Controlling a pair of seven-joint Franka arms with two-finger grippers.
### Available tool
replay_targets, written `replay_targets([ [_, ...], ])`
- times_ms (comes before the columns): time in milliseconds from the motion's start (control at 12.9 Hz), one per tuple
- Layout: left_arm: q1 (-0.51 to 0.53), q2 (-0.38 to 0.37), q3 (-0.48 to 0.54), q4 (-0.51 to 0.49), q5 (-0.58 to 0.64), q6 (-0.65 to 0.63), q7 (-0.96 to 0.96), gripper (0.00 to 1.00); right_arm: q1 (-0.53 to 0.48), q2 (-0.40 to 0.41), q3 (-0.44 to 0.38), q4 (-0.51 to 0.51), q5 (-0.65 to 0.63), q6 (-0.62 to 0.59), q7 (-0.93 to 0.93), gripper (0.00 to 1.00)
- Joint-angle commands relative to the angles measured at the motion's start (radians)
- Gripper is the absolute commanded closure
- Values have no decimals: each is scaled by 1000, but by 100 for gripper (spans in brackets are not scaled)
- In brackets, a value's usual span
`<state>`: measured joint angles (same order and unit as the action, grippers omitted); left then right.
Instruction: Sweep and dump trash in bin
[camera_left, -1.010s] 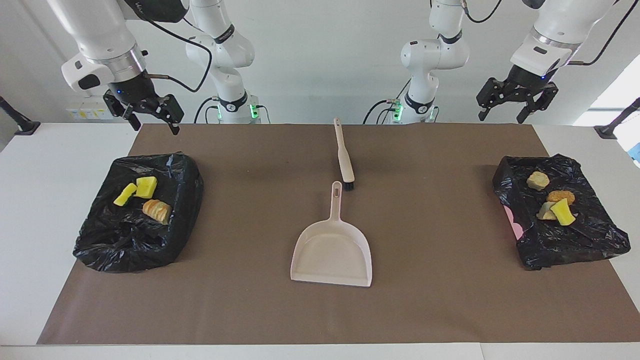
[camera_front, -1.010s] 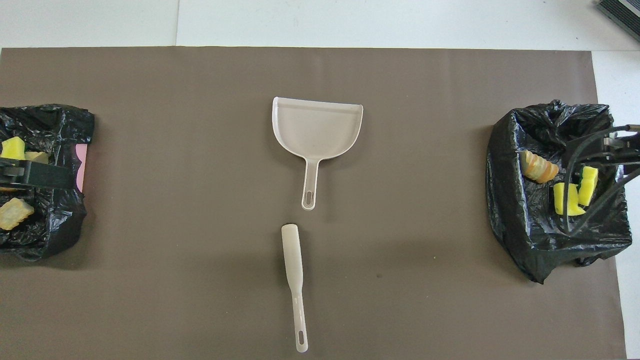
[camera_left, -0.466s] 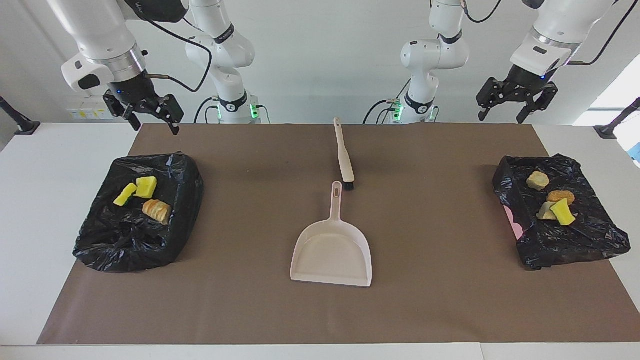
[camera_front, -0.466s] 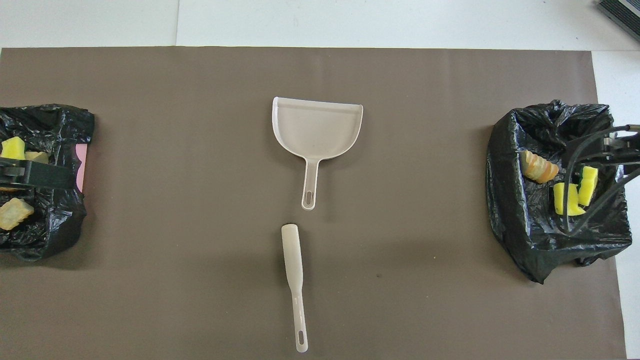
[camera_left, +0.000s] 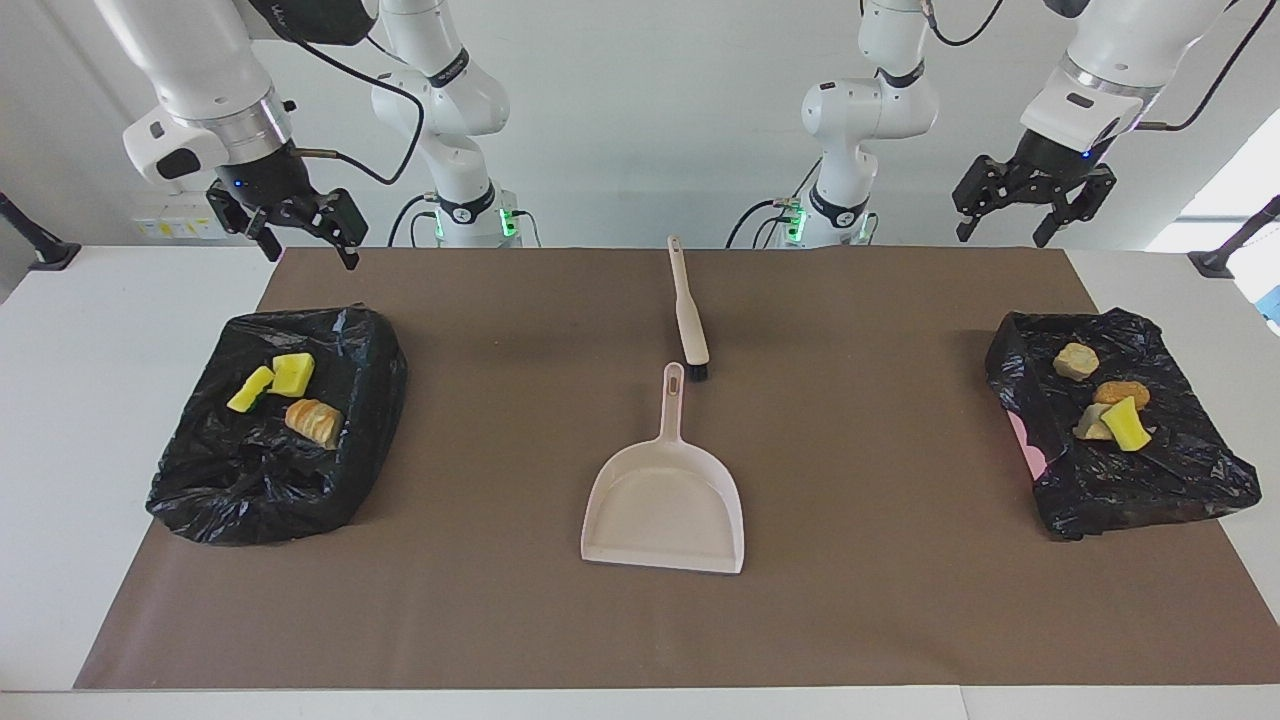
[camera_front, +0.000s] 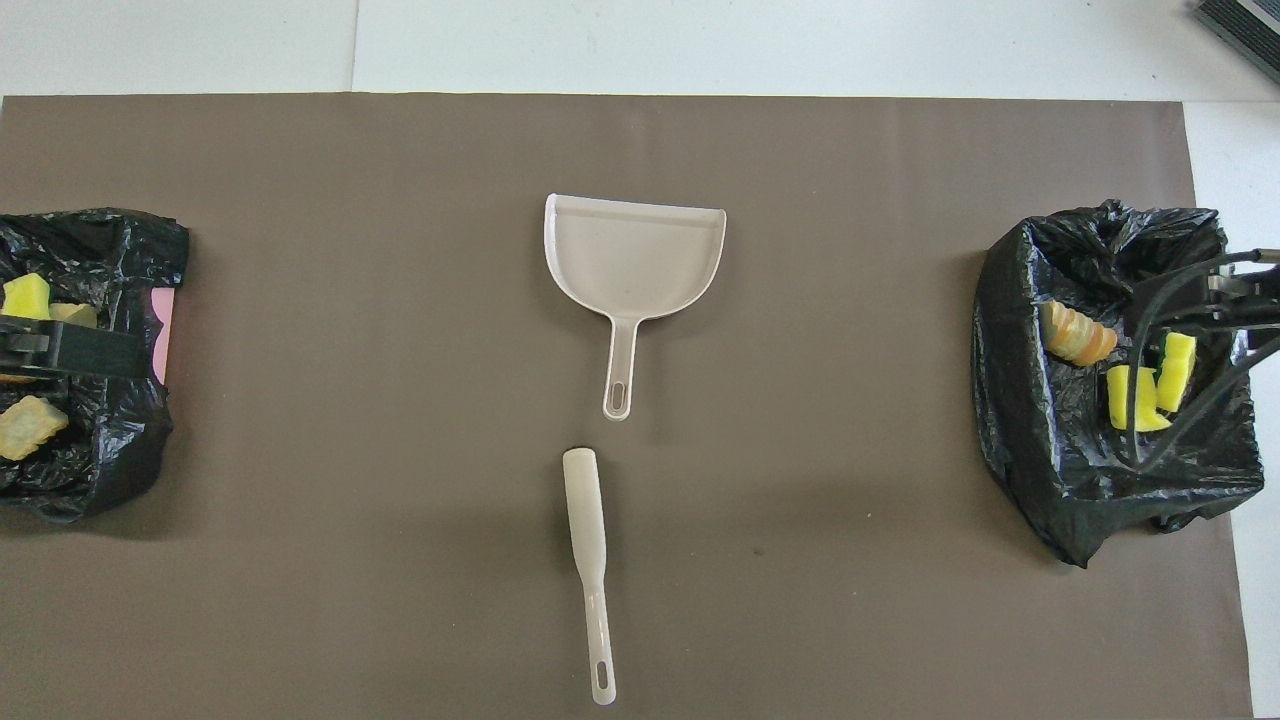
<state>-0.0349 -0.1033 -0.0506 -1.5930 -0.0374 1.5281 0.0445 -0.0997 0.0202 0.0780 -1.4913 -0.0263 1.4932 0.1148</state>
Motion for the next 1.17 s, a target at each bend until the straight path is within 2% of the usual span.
replay_targets([
  [0, 0, -10, 2, 1, -4, -2, 0, 0, -11, -26, 6, -26, 8, -13, 22, 0],
  [699, 0, -10, 3, 1, -1, -19, 11, 0, -12, -26, 6, -26, 8, -24, 22, 0],
  [1088, 1, -24, 2, -10, 50, -54, 44, 0, -6, -25, 9, -20, 8, -19, 16, 0],
])
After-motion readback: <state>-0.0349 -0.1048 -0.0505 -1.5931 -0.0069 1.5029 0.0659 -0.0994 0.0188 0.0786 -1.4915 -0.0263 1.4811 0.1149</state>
